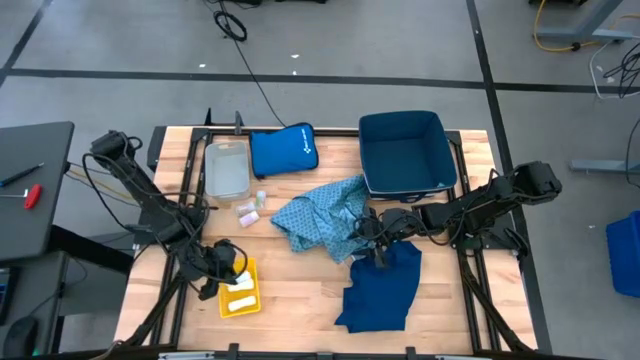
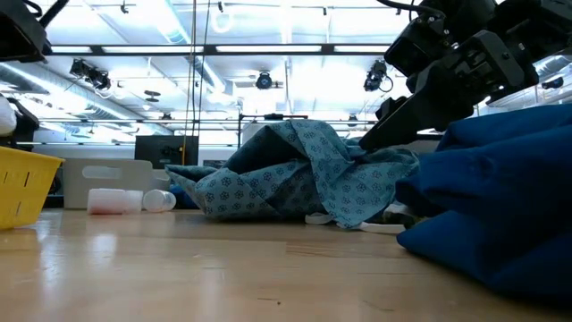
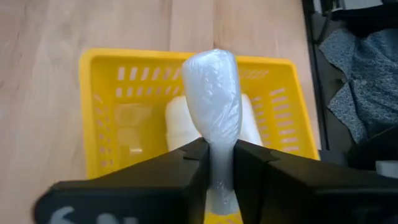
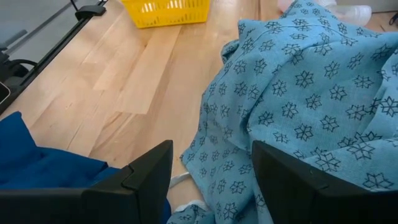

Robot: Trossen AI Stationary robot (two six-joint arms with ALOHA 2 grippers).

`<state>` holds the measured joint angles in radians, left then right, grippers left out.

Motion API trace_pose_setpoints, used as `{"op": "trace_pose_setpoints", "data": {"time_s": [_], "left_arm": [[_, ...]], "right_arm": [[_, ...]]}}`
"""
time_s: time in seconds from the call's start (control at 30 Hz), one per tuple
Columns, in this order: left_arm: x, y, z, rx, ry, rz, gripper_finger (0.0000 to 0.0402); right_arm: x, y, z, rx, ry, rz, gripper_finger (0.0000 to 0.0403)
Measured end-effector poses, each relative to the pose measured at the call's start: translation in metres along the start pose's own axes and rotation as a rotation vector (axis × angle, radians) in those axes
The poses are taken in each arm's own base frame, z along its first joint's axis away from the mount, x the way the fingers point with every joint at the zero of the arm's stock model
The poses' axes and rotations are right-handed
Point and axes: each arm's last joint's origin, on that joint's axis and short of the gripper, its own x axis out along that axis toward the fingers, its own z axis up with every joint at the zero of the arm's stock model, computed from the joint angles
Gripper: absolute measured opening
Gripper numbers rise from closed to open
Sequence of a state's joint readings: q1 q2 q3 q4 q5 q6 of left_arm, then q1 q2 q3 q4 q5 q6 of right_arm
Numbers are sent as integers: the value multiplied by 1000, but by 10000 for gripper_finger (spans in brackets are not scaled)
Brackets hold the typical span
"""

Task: Pick & place medical supplies in basket/bin
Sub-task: Put the white bandage into the yellow basket, then put the white pill bottle into the gray bin

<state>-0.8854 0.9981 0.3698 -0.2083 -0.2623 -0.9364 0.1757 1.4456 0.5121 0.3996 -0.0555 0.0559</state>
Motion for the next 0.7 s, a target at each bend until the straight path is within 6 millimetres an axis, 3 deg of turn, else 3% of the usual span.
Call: {"op": "trace_pose_setpoints", "data": {"time_s": [0.23,0.37,0.53,0.7], "left_arm": [[2,2,1,-5,19,3,181],[2,1,1,-30,24,-2,228],[2,1,6,-12,1,8,242],[-3,-5,26,73,-134,69,229]], "right_arm": [[0,0,0,1,0,0,229],[0,0,0,1,0,0,229],[0,0,0,0,1,0,229],[0,0,0,0,0,-1,229]]}}
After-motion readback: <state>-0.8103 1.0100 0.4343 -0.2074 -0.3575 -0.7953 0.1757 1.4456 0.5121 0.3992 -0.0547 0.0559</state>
